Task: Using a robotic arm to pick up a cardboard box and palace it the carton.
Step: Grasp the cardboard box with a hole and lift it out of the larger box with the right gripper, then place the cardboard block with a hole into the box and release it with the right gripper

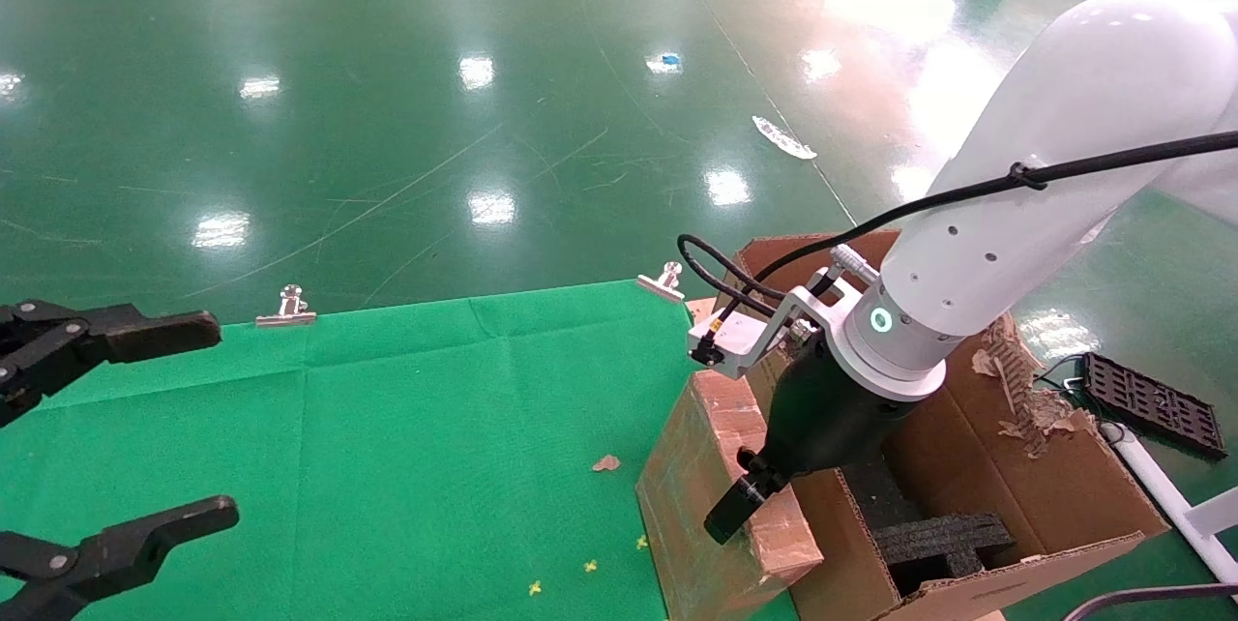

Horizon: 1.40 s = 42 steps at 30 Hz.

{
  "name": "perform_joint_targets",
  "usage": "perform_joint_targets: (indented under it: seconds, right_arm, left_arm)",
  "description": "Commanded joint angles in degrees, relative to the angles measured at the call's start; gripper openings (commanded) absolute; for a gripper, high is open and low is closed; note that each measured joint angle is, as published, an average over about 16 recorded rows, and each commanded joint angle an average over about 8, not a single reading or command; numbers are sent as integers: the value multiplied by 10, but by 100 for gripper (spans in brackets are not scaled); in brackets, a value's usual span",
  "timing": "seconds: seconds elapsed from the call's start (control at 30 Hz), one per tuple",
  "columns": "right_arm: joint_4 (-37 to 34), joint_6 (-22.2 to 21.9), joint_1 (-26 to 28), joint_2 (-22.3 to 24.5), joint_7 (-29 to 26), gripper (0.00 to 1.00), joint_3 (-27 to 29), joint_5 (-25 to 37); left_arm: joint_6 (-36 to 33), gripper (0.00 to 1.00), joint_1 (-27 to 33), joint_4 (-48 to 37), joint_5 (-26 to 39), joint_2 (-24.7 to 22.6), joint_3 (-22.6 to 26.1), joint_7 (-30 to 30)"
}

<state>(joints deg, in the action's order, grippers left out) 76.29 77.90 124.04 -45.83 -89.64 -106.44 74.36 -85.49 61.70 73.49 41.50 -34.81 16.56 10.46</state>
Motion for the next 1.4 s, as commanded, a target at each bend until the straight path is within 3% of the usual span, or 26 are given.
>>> perform_joint_targets:
  seconds: [0.03,0.33,0.57,0.77,0.93,1.17,1.23,1.4]
  right_arm:
    - [0,0,-1,0,0,0,-1,0]
    - [4,-19,10,25,31,0,16,-9]
    - [-8,-67,52,91,115,0,70,-39]
    - [-61,-104,116,147,184,0,119,-35]
    - [-124,-98,161,173,220,0,132,3]
    - [-180,-58,195,207,235,0,118,67]
    - [-190,-44,196,216,233,0,110,79]
    - [-214,-18,176,237,223,0,91,86]
  left_arm:
    - [0,0,0,0,0,0,0,0]
    - [0,0,0,0,0,0,0,0]
    - [0,0,0,0,0,0,1,0]
    - [0,0,0,0,-1,0,1,0]
    - [0,0,0,0,-1,0,1,-1]
    - [1,1,0,0,-1,1,1,-1]
    - [1,15,0,0,-1,1,1,-1]
    - [1,77,0,0,-1,1,2,-1]
